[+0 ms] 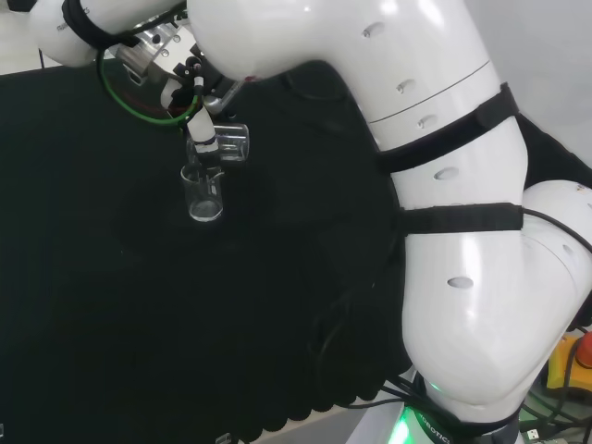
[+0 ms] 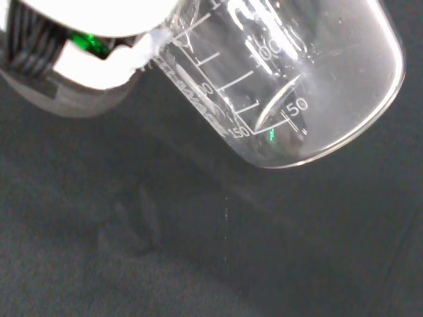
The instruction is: Pour the water from the handheld beaker into the one on the table.
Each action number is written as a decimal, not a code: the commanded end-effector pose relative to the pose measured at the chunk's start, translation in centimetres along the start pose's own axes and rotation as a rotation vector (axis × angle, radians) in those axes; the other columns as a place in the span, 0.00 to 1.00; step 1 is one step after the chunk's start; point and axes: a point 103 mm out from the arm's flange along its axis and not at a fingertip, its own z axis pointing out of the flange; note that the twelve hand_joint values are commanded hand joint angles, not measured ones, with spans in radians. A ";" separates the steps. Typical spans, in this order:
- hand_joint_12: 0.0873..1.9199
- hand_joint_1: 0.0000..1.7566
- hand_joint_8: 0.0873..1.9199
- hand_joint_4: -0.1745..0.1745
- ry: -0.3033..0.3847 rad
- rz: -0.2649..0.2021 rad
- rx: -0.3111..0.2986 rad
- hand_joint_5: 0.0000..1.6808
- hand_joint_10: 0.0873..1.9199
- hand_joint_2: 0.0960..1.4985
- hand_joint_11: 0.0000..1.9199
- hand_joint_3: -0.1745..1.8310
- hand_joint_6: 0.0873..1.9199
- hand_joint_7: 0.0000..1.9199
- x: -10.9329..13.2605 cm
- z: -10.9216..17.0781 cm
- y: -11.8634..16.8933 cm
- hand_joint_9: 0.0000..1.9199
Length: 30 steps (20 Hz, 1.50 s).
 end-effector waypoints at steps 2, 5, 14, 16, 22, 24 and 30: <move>0.43 0.63 0.00 1.00 0.095 -0.031 -0.059 0.74 0.00 0.45 0.59 0.37 0.32 0.89 -0.8 1.0 -0.2 0.82; 0.43 0.63 0.00 1.00 0.128 -0.041 -0.083 0.74 0.00 0.45 0.59 0.37 0.32 0.89 -1.2 1.5 -0.2 0.82; 0.43 0.63 0.00 1.00 0.269 -0.078 -0.220 0.74 0.00 0.45 0.59 0.37 0.33 0.89 -2.5 2.7 -0.6 0.82; 0.43 0.63 0.00 1.00 0.307 -0.088 -0.247 0.74 0.00 0.45 0.59 0.37 0.33 0.89 -2.8 3.0 -0.6 0.82; 0.43 0.63 0.00 1.00 0.391 -0.100 -0.301 0.74 0.00 0.45 0.59 0.37 0.33 0.89 -4.1 4.2 -0.8 0.82; 0.43 0.63 0.00 1.00 0.402 -0.098 -0.315 0.74 0.00 0.45 0.59 0.37 0.33 0.89 -4.2 4.4 -0.7 0.82; 0.43 0.63 0.00 1.00 0.452 -0.094 -0.378 0.74 0.00 0.45 0.59 0.37 0.33 0.89 -4.7 5.4 -0.6 0.82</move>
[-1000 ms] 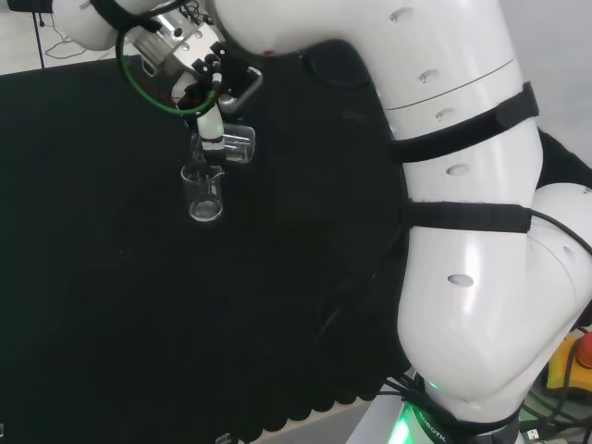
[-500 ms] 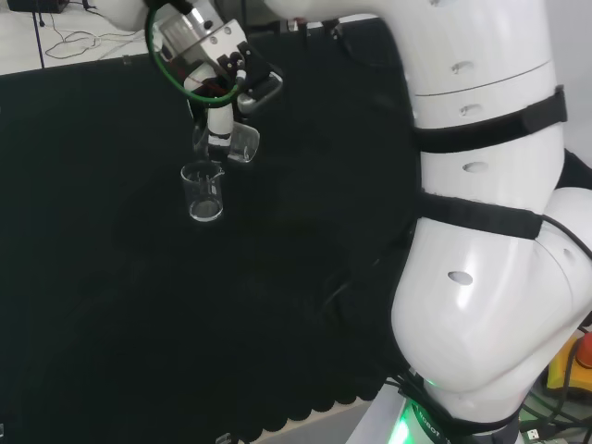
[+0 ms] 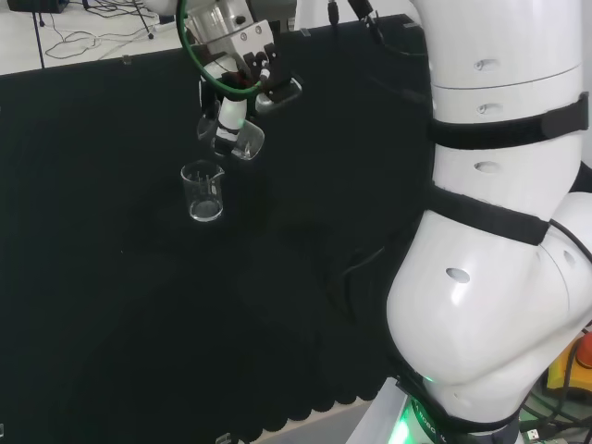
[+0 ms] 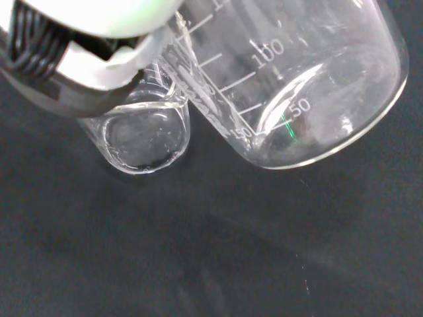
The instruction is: Pour the water from the handheld beaker into the one on the table.
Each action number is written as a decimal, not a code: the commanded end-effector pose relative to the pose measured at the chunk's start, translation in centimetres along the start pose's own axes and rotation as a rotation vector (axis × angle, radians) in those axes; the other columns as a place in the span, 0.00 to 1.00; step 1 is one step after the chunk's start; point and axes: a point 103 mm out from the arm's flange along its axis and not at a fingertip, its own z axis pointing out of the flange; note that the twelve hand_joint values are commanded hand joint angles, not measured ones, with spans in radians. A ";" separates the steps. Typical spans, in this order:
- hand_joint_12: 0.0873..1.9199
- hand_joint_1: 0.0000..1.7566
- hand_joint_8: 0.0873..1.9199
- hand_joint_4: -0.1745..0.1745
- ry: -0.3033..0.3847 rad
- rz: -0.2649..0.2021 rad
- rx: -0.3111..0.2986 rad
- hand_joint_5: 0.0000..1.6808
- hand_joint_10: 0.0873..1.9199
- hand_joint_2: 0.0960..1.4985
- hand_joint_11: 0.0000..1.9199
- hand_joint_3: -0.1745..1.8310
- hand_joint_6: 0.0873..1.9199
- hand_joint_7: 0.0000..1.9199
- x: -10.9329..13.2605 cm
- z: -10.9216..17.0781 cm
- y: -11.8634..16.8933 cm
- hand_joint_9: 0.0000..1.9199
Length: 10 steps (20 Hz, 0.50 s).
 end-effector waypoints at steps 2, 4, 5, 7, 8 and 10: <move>0.43 0.63 0.00 1.00 0.062 -0.001 -0.082 0.74 0.00 0.45 0.59 0.37 0.33 0.89 -1.1 0.6 -0.3 0.82; 0.43 0.63 0.00 1.00 0.076 -0.005 -0.100 0.74 0.00 0.45 0.59 0.37 0.33 0.89 -1.3 0.8 -0.3 0.82; 0.43 0.63 0.00 1.00 0.084 -0.008 -0.106 0.74 0.00 0.45 0.59 0.37 0.33 0.89 -1.4 0.9 -0.3 0.82; 0.43 0.63 0.00 1.00 0.094 -0.013 -0.118 0.74 0.00 0.45 0.59 0.37 0.33 0.89 -1.5 1.1 -0.2 0.82; 0.43 0.63 0.00 1.00 0.098 -0.020 -0.123 0.74 0.00 0.45 0.59 0.37 0.33 0.89 -1.6 1.3 -0.1 0.82; 0.43 0.63 0.00 1.00 0.107 -0.026 -0.133 0.74 0.00 0.45 0.59 0.37 0.33 0.89 -1.7 1.5 0.0 0.82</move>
